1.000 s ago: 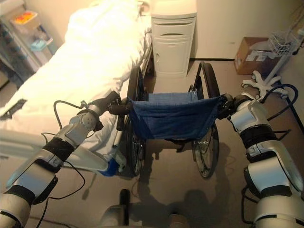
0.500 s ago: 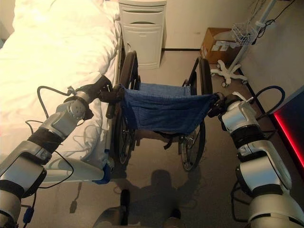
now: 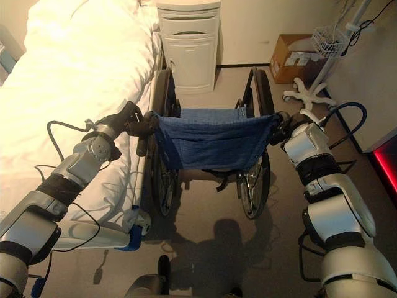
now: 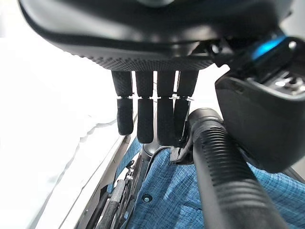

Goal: Push the wheelchair next to the bed

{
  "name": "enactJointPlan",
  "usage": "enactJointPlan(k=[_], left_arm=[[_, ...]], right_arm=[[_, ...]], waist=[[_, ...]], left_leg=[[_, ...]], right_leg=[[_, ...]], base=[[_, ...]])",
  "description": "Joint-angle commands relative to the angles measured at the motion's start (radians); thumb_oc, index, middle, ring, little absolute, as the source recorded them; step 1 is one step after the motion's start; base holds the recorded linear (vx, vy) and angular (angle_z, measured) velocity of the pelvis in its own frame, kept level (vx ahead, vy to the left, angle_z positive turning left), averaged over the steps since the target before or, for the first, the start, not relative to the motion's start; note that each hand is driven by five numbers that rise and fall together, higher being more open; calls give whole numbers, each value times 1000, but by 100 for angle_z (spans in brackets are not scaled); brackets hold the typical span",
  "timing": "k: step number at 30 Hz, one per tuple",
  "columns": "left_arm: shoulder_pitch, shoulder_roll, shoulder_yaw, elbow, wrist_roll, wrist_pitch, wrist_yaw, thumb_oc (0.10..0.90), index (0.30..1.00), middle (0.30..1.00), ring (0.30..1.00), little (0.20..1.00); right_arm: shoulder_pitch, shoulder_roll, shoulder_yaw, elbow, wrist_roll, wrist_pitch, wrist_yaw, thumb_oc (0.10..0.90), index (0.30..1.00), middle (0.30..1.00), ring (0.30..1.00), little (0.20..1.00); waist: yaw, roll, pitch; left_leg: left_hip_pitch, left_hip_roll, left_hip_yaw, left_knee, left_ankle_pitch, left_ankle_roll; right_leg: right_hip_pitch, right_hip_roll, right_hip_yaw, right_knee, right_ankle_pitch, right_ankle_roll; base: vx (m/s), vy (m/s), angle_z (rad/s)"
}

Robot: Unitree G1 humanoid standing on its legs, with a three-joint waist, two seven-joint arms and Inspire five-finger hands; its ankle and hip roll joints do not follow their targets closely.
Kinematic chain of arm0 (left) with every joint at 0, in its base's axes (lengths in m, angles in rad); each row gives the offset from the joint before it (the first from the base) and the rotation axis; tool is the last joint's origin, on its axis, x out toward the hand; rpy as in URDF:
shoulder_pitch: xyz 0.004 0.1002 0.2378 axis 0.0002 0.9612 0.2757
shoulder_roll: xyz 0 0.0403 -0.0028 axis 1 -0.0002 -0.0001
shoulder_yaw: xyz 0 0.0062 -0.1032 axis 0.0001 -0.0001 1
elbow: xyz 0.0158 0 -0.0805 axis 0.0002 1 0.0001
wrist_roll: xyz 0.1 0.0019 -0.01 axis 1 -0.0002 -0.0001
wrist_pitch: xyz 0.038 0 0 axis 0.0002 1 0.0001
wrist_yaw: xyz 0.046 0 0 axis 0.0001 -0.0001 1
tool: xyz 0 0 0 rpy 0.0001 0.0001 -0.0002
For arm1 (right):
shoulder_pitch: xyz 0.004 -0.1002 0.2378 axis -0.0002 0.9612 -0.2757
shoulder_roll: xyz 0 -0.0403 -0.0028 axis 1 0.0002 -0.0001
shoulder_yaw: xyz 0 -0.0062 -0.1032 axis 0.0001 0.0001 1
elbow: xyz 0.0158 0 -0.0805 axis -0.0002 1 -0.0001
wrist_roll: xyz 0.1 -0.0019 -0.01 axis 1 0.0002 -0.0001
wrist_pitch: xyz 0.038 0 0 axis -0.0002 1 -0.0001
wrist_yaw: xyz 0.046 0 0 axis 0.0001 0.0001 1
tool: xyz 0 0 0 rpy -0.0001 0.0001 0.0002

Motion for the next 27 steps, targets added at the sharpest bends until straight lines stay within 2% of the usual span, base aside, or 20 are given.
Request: enactJointPlan(k=[1,2,3,5,8,12,13,14,15,19,22,24,27], left_arm=[[32,-3,-31,123,73,58,38,400,300,300,300,300],[44,-9,-20,117,63,69,52,400,300,300,300,300],[48,-16,-15,109,66,76,51,400,300,300,300,300],[54,-25,-9,110,70,70,50,400,300,300,300,300],[61,-35,-4,96,91,59,24,400,300,300,300,300],[67,-38,-12,89,114,60,-3,400,300,300,300,300],[75,-38,-15,88,115,65,-3,593,589,589,589,589],[77,-39,-17,88,114,70,-10,800,900,900,900,900],[82,-41,-16,89,119,75,-17,800,900,900,900,900],[91,-40,-16,90,80,80,-65,800,900,900,900,900],[130,-60,10,78,-24,117,-123,800,900,900,900,900],[186,-84,43,47,-83,130,-139,800,900,900,900,900],[274,-88,79,-7,-79,128,-159,800,900,900,900,900]], right_arm=[[44,186,47,-45,131,-236,-56,400,300,300,300,300],[34,178,54,-59,59,-270,-49,400,300,300,300,300],[21,172,65,-63,62,-292,-38,400,300,300,300,300],[11,175,70,-67,43,-280,-41,400,300,300,300,300],[-12,170,87,-46,14,-327,-18,400,300,300,300,300],[-12,172,89,-22,27,-329,-20,400,300,300,300,300],[-5,175,88,-12,38,-329,-32,400,300,300,300,300],[-4,177,87,-3,43,-325,-39,521,481,481,481,481],[0,180,81,5,37,-325,-27,800,900,900,900,900],[2,173,78,10,16,-342,-9,800,900,900,900,900],[0,147,82,-2,7,-348,20,800,900,900,900,900],[-6,117,80,-19,11,-340,31,800,900,900,900,900],[-24,60,72,-67,32,-310,38,800,900,900,900,900]], waist=[[43,-17,123],[46,-16,121],[52,-16,120],[57,-16,119],[71,-21,116],[81,-24,113],[83,-24,111],[83,-23,111],[82,-22,109],[81,-22,105],[79,-20,99],[82,-18,90],[84,-20,77]], left_leg=[[-33,-41,24,-26,-16,18],[-32,-43,22,-26,-18,20],[-34,-44,19,-25,-18,20],[-38,-42,20,-23,-18,19],[-38,-37,22,-24,-17,18],[-36,-33,26,-25,-21,18],[-32,-32,28,-25,-22,20],[-30,-30,29,-25,-22,20],[-25,-30,30,-26,-24,21],[-13,-29,32,-28,-27,22],[-3,-28,31,-29,-29,22],[11,-28,26,-32,-32,23],[32,-25,18,-33,-37,27]], right_leg=[[18,-39,-32,23,113,-31],[18,-40,-34,25,113,-31],[22,-39,-36,22,111,-31],[21,-43,-44,28,112,-30],[27,-43,-60,27,110,-29],[33,-40,-81,33,104,-29],[34,-41,-87,38,104,-30],[35,-40,-89,39,102,-30],[35,-40,-91,42,103,-31],[37,-39,-93,43,105,-29],[37,-36,-91,49,105,-28],[42,-32,-91,57,99,-29],[44,-30,-86,86,88,-33]], base=[[-16,-21,-3],[0,0,0],[0,0,0],[-5,-45,-5],[-19,-91,-1],[-35,-81,3],[-33,-55,2],[-40,-63,2],[-28,-45,1],[-40,-67,-1],[-57,-70,-2],[-33,-70,-3],[-7,-67,-3]])
